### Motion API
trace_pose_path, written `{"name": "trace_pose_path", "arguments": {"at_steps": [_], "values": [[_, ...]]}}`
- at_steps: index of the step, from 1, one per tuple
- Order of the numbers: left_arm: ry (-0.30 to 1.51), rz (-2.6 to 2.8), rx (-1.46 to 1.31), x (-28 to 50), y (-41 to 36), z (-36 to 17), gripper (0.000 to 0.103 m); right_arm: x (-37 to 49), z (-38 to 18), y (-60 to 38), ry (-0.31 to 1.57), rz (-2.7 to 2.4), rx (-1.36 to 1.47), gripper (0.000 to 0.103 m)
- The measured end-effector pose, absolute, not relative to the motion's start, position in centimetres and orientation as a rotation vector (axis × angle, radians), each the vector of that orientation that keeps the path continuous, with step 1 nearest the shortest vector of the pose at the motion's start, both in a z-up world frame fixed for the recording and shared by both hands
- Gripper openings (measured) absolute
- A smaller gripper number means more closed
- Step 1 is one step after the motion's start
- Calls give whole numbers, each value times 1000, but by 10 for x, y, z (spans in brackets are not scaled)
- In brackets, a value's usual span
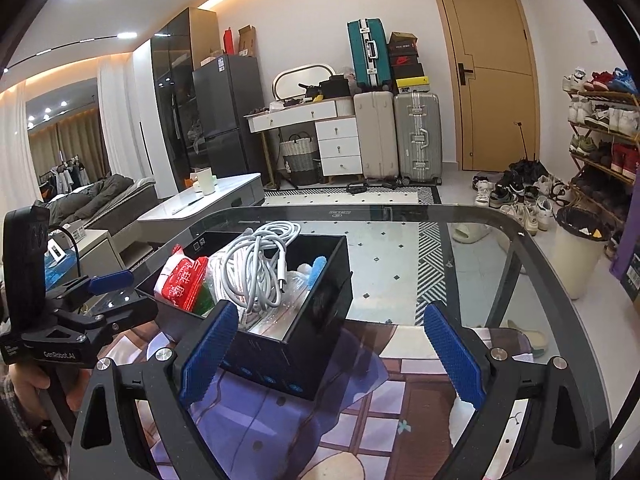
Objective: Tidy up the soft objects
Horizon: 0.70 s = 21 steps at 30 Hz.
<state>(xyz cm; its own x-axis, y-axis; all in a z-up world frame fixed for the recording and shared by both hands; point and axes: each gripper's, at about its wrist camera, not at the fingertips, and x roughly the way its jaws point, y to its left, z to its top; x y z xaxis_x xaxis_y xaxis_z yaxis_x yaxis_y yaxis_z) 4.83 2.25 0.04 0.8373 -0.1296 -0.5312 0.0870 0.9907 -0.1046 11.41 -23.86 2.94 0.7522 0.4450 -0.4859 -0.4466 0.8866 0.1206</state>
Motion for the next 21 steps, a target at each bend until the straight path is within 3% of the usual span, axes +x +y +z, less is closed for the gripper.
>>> {"name": "trace_pose_path", "arguments": {"at_steps": [21], "values": [[552,-100,-56,44,18,0,103,111,32,-241,500,479,-10,101]]}}
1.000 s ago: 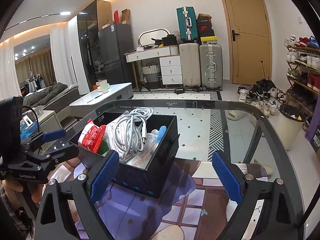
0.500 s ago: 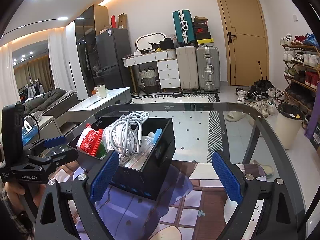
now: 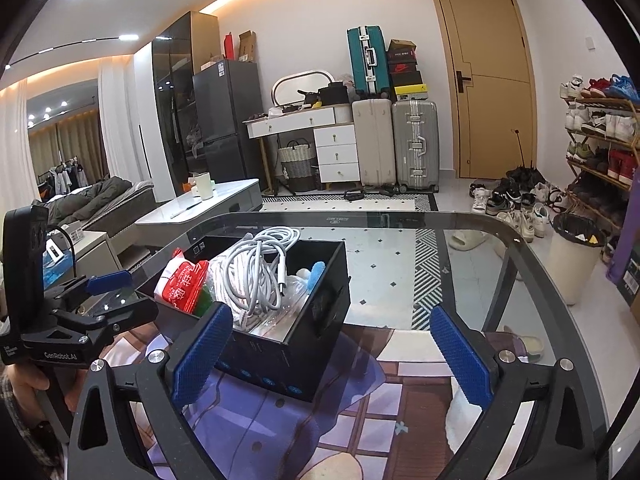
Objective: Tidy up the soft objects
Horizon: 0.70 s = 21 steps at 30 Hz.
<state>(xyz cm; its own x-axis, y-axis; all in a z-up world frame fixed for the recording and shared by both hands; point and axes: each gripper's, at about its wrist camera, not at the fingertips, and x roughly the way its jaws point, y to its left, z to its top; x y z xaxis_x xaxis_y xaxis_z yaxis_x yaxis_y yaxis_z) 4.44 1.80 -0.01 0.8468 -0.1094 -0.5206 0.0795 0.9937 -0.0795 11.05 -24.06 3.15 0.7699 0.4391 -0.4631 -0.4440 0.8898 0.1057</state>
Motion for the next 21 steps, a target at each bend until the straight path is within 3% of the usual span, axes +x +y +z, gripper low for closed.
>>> {"name": "trace_pose_path", "arguments": {"at_steps": [21], "values": [[543,-97,-30,43,11,3,103,110,30,-238,500,469,-29,102]]}}
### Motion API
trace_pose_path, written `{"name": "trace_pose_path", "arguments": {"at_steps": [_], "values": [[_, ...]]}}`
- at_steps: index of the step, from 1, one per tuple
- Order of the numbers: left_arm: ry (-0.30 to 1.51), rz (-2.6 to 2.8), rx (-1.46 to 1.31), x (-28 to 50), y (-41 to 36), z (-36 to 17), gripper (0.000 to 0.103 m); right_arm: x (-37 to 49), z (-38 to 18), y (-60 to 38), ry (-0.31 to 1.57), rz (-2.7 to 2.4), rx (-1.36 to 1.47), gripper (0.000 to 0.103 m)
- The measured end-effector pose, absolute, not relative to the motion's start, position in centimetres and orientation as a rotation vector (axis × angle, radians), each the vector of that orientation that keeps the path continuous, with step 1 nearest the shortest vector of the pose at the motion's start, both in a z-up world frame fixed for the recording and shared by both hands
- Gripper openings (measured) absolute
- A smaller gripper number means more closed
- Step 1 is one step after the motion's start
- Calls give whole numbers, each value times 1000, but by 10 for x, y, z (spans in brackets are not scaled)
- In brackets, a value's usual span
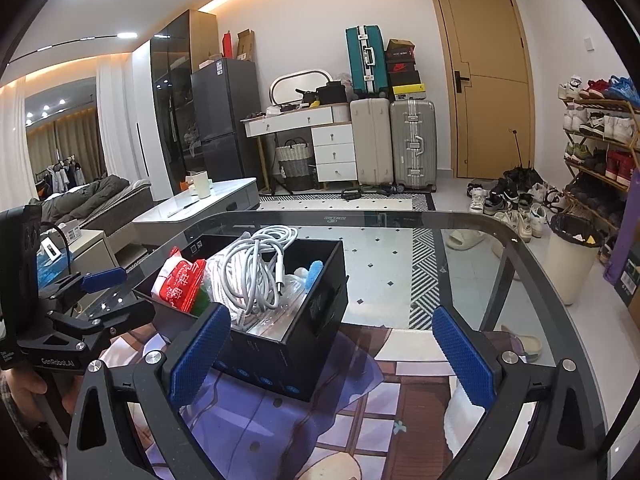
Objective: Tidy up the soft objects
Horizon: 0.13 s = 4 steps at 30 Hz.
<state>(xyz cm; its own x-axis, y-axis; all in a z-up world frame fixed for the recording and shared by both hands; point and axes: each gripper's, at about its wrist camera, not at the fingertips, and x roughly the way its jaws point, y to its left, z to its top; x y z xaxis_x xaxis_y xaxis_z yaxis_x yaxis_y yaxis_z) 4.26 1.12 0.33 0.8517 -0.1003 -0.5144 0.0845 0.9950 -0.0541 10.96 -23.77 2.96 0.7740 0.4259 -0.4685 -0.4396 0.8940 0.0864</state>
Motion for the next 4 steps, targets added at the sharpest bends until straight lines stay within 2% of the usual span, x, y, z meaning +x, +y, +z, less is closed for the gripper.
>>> {"name": "trace_pose_path", "arguments": {"at_steps": [4], "values": [[533,-97,-23,41,11,6,103,109,30,-236,498,469,-32,102]]}}
